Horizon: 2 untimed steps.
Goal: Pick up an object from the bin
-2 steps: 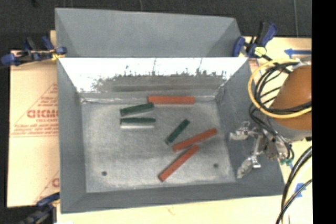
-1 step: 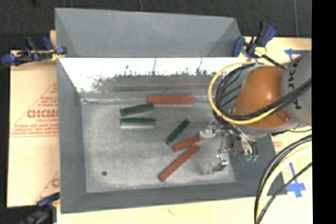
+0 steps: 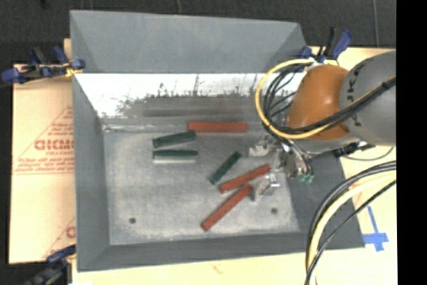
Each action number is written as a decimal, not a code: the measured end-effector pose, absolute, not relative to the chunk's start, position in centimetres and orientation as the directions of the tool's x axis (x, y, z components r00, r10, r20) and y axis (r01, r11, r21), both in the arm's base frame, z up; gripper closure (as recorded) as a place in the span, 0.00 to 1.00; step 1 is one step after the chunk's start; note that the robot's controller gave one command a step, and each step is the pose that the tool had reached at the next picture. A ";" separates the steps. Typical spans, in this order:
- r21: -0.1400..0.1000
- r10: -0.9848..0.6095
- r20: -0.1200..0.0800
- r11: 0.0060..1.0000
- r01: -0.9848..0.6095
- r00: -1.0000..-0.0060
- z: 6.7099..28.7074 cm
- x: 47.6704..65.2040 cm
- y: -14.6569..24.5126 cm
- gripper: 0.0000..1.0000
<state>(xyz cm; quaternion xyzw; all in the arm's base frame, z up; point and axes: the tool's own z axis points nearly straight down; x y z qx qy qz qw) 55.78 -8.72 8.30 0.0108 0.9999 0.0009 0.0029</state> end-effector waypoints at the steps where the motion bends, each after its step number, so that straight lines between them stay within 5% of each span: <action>1: 0.000 0.094 -0.001 0.996 0.094 -0.996 8.4 51.4 -2.9 1.00; 2: 0.000 0.092 -0.001 0.996 0.092 -0.996 8.4 51.4 -2.9 1.00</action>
Offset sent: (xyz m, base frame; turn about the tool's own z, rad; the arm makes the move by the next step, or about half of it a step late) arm 0.0000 0.0000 0.0000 0.0000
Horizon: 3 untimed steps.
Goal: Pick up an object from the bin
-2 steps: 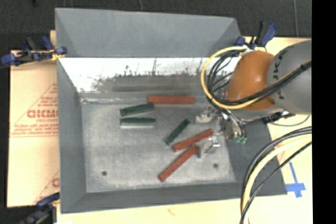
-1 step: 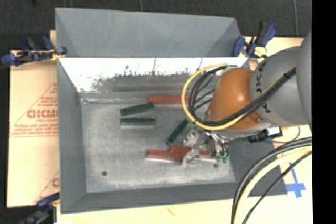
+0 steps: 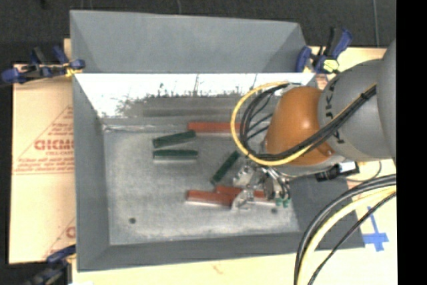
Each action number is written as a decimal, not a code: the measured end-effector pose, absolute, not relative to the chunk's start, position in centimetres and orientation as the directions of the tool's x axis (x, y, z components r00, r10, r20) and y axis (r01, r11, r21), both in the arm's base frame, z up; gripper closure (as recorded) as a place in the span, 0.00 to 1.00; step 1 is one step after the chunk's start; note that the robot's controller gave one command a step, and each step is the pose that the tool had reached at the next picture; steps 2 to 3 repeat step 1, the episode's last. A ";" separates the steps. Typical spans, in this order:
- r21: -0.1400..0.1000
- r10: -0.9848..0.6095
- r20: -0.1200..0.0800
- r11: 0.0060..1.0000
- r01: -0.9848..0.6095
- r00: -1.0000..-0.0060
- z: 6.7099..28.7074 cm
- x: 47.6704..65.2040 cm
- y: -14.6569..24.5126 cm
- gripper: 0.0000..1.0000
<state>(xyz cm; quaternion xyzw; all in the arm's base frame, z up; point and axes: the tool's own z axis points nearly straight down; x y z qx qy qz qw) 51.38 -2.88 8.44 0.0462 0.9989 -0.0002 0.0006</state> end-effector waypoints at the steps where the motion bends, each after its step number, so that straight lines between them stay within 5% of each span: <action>1: 0.000 0.016 -0.003 1.000 0.016 -1.000 22.0 51.3 -0.1 1.00; 3: 0.000 0.016 -0.003 1.000 0.016 -1.000 22.0 51.3 -0.1 1.00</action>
Offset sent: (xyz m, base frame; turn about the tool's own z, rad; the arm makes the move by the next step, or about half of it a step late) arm 0.0000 0.0000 0.0000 0.0000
